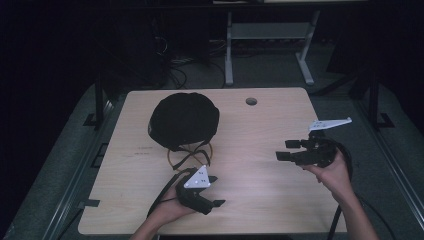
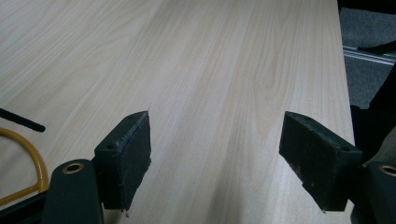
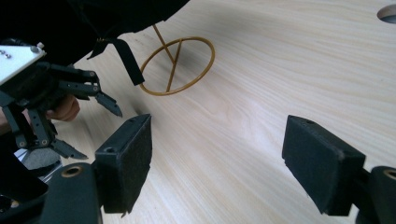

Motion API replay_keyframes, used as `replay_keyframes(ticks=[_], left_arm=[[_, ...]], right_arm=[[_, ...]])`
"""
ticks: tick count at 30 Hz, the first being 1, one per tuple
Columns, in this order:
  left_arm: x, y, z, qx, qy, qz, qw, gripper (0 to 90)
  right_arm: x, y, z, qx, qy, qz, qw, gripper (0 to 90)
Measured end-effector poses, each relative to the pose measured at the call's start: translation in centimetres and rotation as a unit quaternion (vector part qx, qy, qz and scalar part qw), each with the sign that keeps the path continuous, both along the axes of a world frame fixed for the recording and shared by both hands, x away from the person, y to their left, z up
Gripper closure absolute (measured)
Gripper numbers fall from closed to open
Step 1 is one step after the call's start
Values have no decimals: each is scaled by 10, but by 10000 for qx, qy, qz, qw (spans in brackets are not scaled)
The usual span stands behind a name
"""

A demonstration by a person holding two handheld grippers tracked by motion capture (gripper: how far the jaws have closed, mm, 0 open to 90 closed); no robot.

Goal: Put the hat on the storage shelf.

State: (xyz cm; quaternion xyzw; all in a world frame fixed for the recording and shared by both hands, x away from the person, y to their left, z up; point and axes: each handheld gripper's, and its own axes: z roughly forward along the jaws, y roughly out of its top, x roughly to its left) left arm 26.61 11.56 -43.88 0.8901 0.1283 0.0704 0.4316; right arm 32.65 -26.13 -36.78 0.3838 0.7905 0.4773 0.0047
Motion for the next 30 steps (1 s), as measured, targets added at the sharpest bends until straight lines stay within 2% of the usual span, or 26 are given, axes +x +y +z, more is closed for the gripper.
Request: replay_keyframes(ticks=[18, 20, 25, 30], left_arm=[[-1, -2, -1, -8, 31, 8, 10000, 245], [0, -1, -1, 36, 11, -18, 10000, 245], [0, -2, -1, -14, 41, 1, 10000, 245], [-1, -4, 0, -20, 38, -64, 10000, 245]], right_arm=[[-24, -21, -26, -43, 236, -149, 9996, 242], [-27, -23, -28, -58, 220, -160, 9996, 242], [-38, -28, -37, -75, 196, -212, 9996, 246], [-52, -26, -48, -231, 184, -204, 9994, 245]])
